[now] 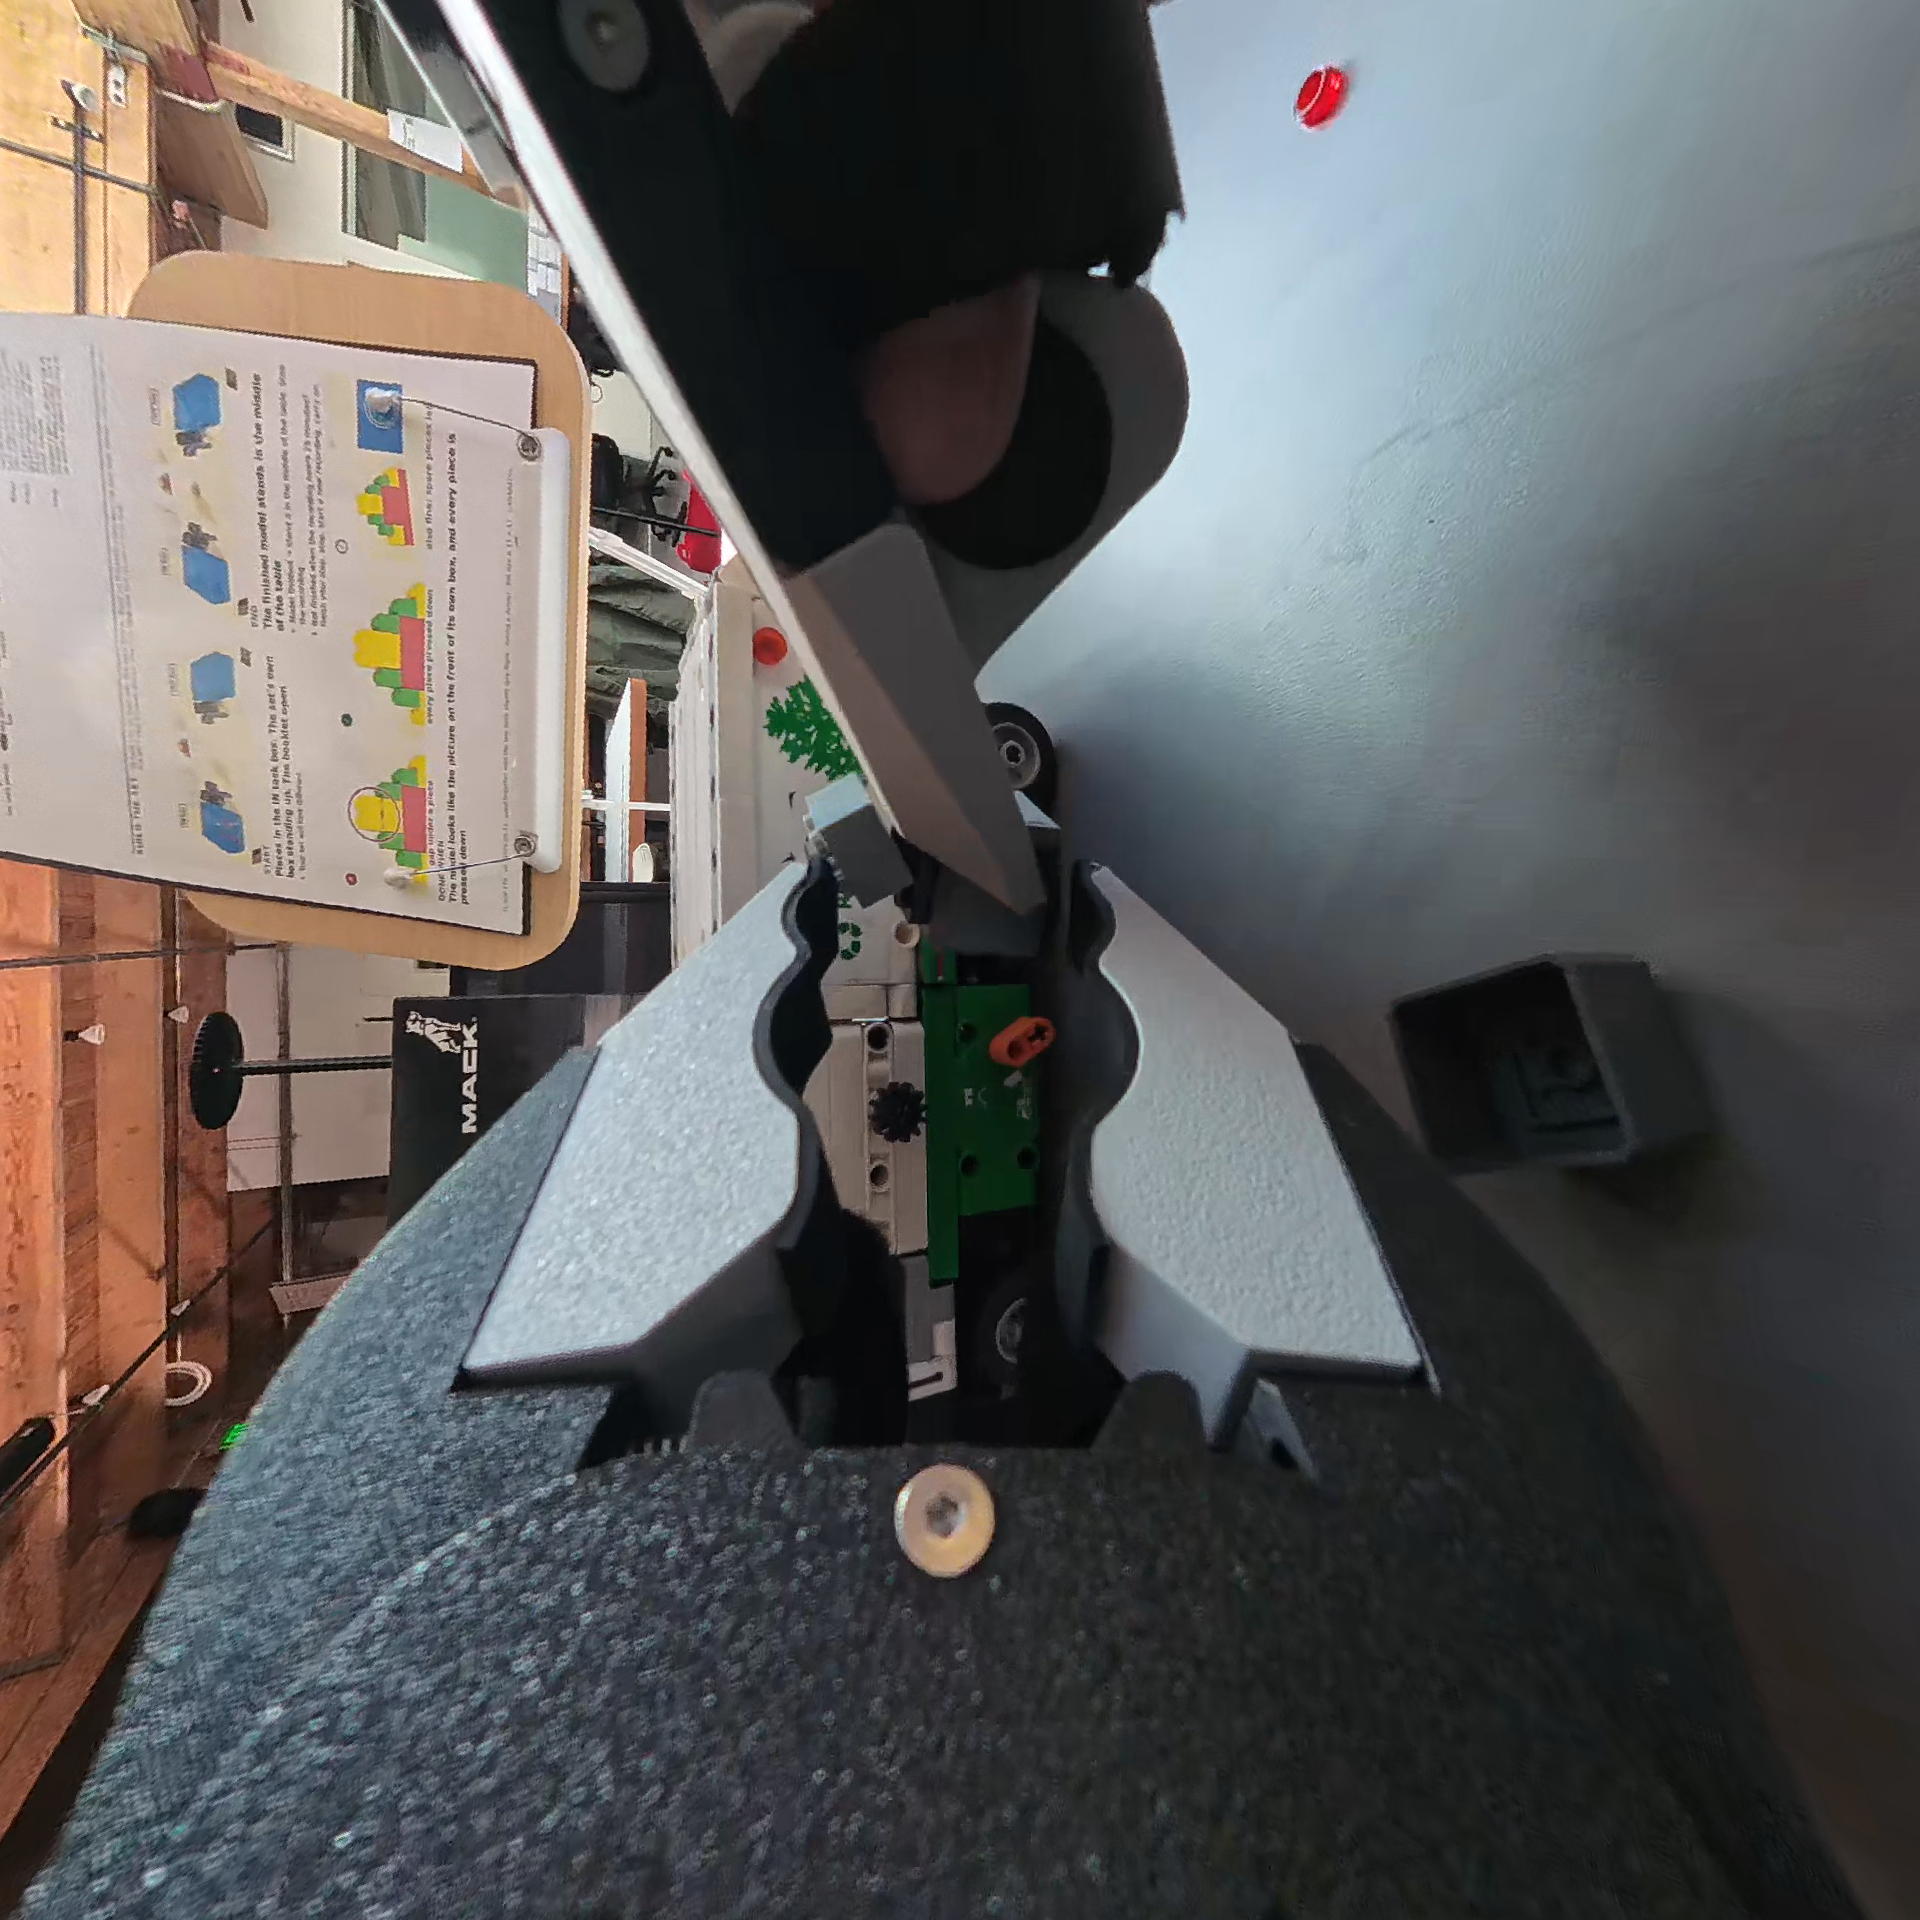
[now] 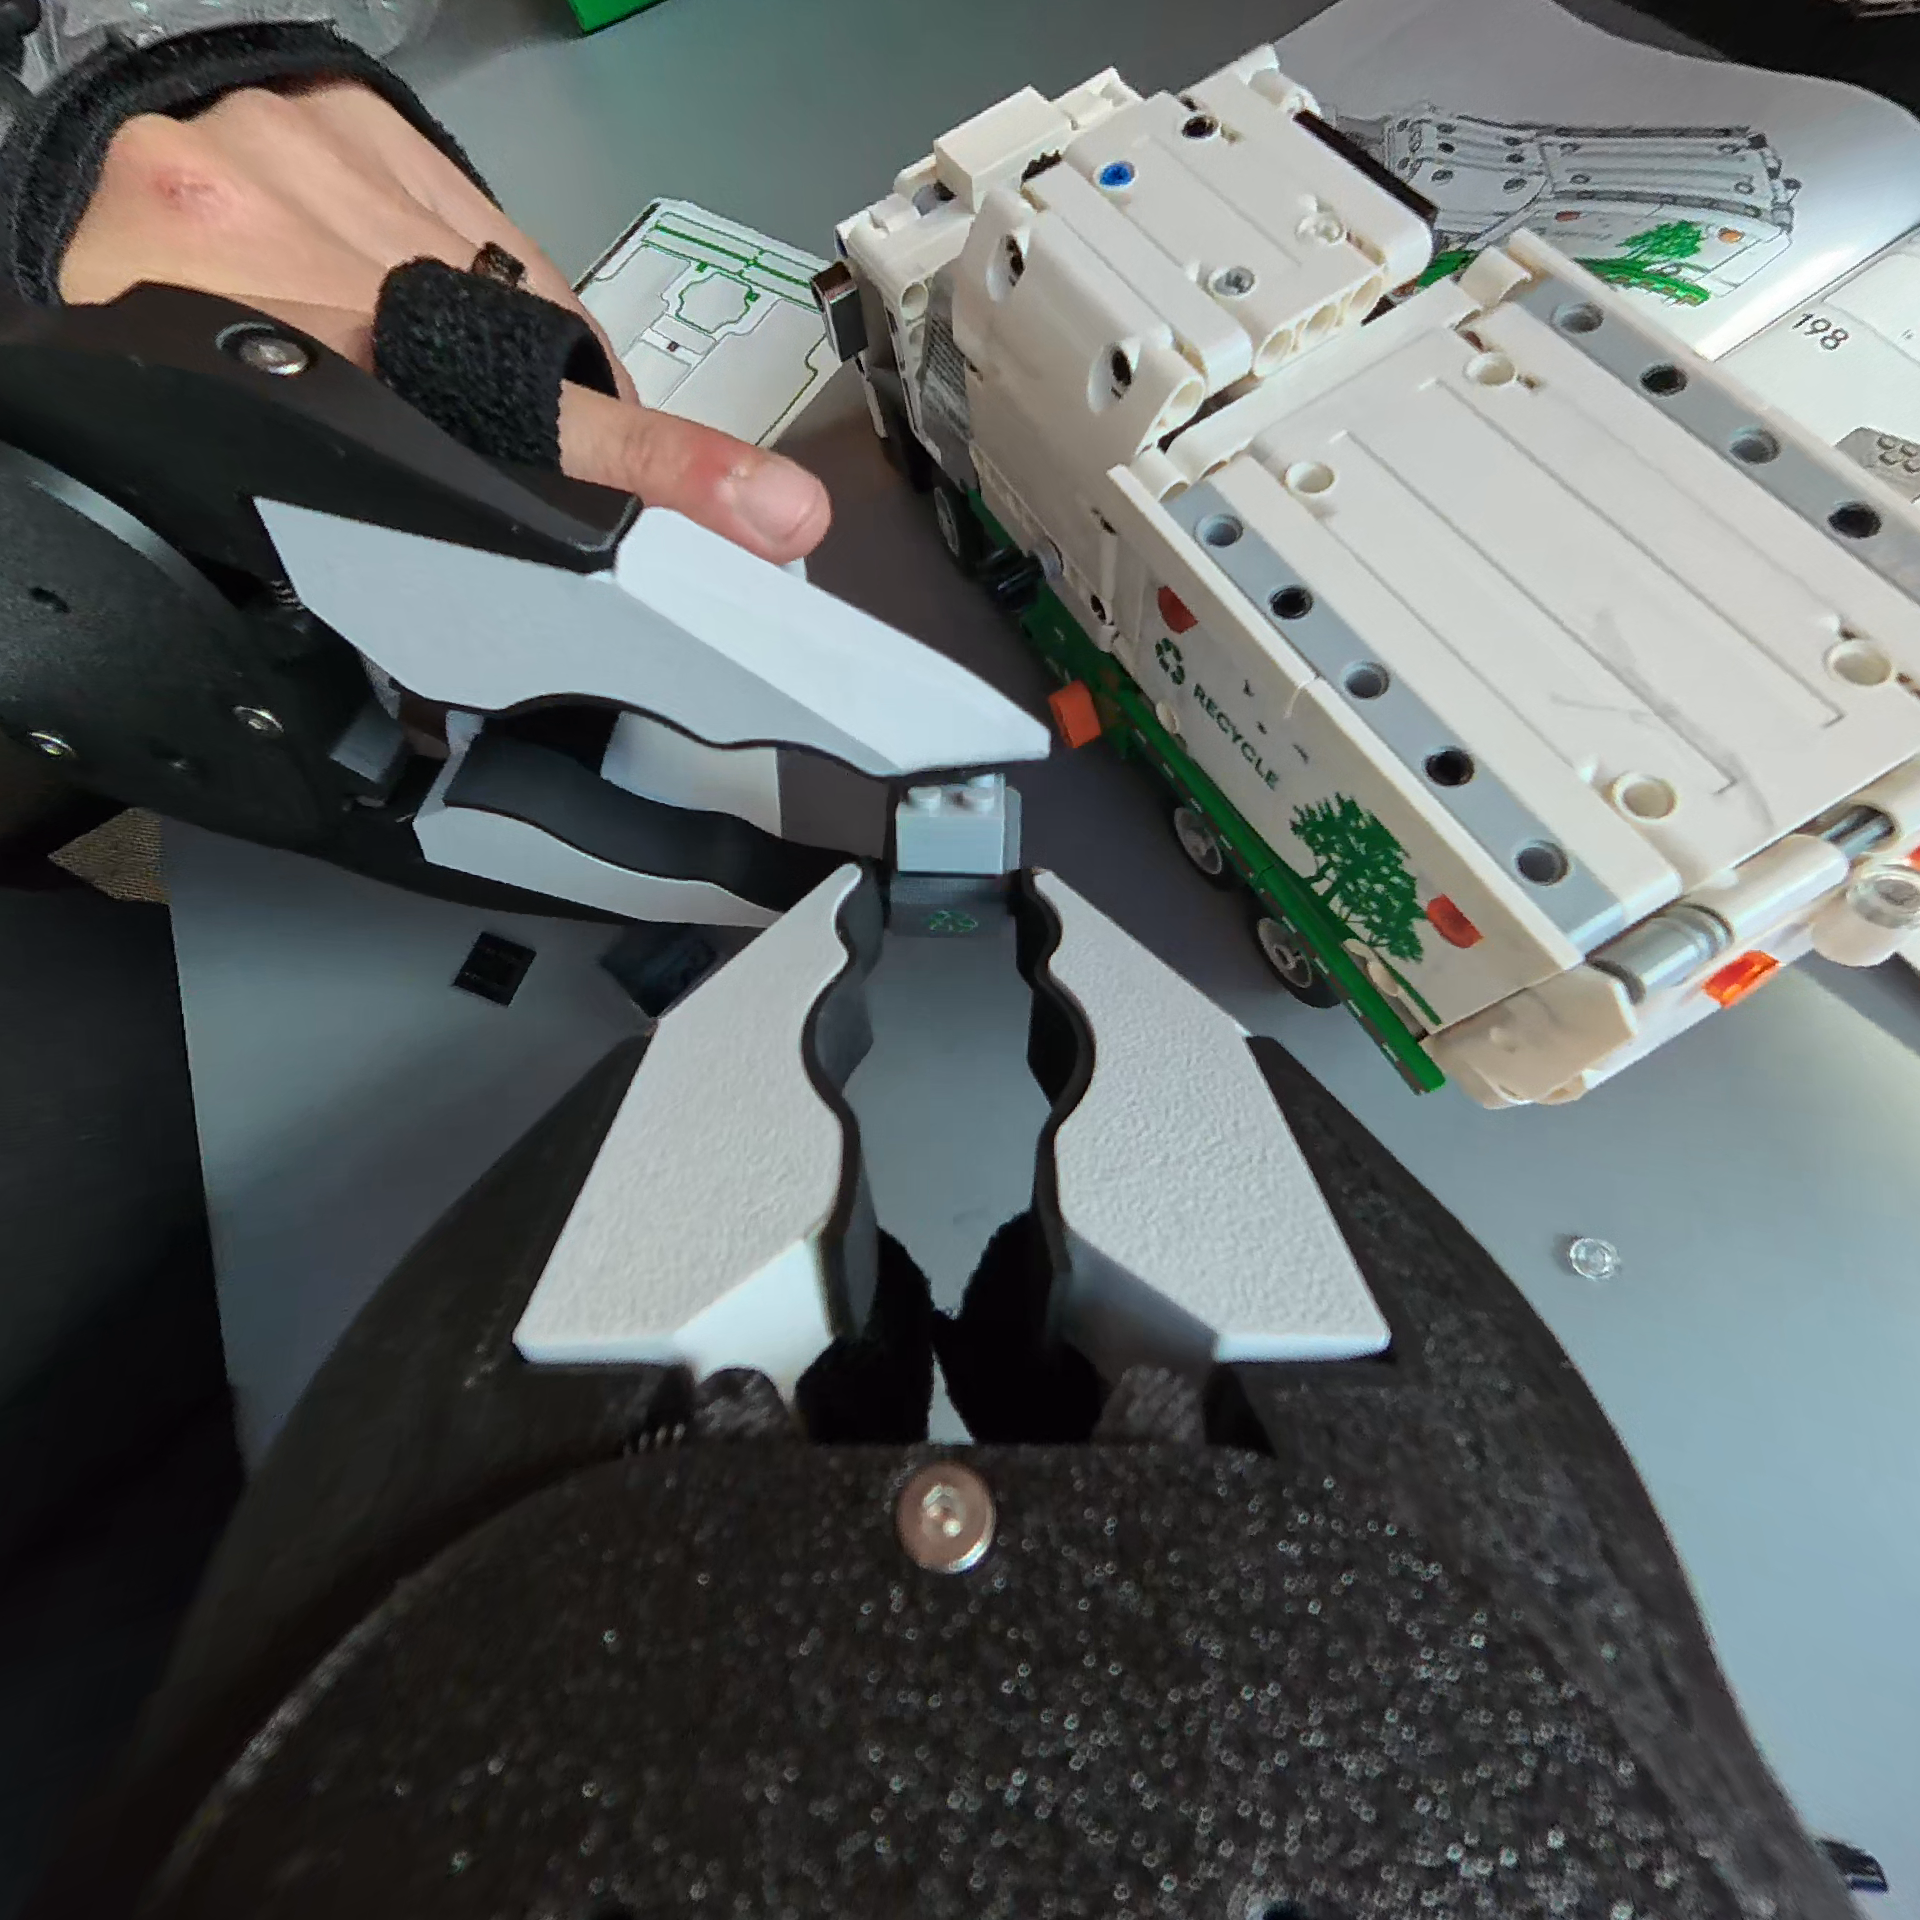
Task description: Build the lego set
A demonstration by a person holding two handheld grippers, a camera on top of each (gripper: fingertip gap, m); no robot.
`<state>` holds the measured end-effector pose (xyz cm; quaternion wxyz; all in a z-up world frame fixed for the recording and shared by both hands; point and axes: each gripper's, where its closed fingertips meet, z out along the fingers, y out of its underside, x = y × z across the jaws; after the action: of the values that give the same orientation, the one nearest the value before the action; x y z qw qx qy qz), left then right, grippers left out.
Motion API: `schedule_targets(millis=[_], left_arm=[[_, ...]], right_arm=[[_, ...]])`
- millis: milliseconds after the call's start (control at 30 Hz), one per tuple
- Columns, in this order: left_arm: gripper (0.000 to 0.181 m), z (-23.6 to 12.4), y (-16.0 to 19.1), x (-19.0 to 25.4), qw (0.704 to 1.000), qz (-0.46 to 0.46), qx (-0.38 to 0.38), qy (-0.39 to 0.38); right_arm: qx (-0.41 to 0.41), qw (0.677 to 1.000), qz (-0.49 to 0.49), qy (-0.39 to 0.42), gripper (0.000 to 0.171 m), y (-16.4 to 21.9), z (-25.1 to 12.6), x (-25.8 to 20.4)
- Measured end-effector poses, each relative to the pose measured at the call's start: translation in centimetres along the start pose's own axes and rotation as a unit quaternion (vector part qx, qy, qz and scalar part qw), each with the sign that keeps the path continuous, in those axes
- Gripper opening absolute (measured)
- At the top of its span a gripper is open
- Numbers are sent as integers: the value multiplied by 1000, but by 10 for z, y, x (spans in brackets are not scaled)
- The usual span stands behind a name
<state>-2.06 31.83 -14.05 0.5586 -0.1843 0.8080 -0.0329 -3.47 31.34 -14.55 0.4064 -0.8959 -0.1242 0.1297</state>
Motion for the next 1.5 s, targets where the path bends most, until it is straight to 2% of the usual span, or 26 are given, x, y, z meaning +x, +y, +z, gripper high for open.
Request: schedule_targets(millis=[433,600,667,700,767,833,967,1067,1133,1233,1300,1400,1500], left_arm=[[54,-13,-7,-7,1000,3,1,-14],[49,-24,3,-8,993,-120,1,19],[54,-29,5,-6,983,-181,10,41],[57,-31,6,-7,981,-189,11,39],[59,-33,5,-9,989,-146,5,10],[54,-33,-4,-5,995,-102,11,-3],[28,-28,-19,-4,997,-65,27,-23],[28,-26,-19,-11,994,-94,36,-36],[28,-30,-22,-19,983,-167,73,-25],[28,-41,-34,-33,946,-289,148,4],[27,-48,-41,-42,926,-327,188,12],[28,-57,-50,-51,904,-358,233,24],[27,-62,-59,-55,888,-374,263,45]], right_arm=[[-5,1000,-23,19,24,-2,-5,-3],[-3,999,-28,27,24,-4,-7,-4],[4,1000,-23,12,24,-7,-7,-9],[9,1000,-10,-1,24,-9,-8,-12],[18,999,11,-26,24,-13,-9,-19],[17,999,18,-34,24,-14,-9,-22],[9,999,16,-42,24,-13,-10,-28],[24,999,9,-37,24,-16,-17,-23],[52,997,21,-57,31,-21,-28,-21],[100,984,61,-136,41,-29,-51,-24],[133,970,82,-186,39,-34,-64,-25],[193,931,144,-276,40,-45,-81,-24],[195,878,209,-383,41,-46,-85,-34]])
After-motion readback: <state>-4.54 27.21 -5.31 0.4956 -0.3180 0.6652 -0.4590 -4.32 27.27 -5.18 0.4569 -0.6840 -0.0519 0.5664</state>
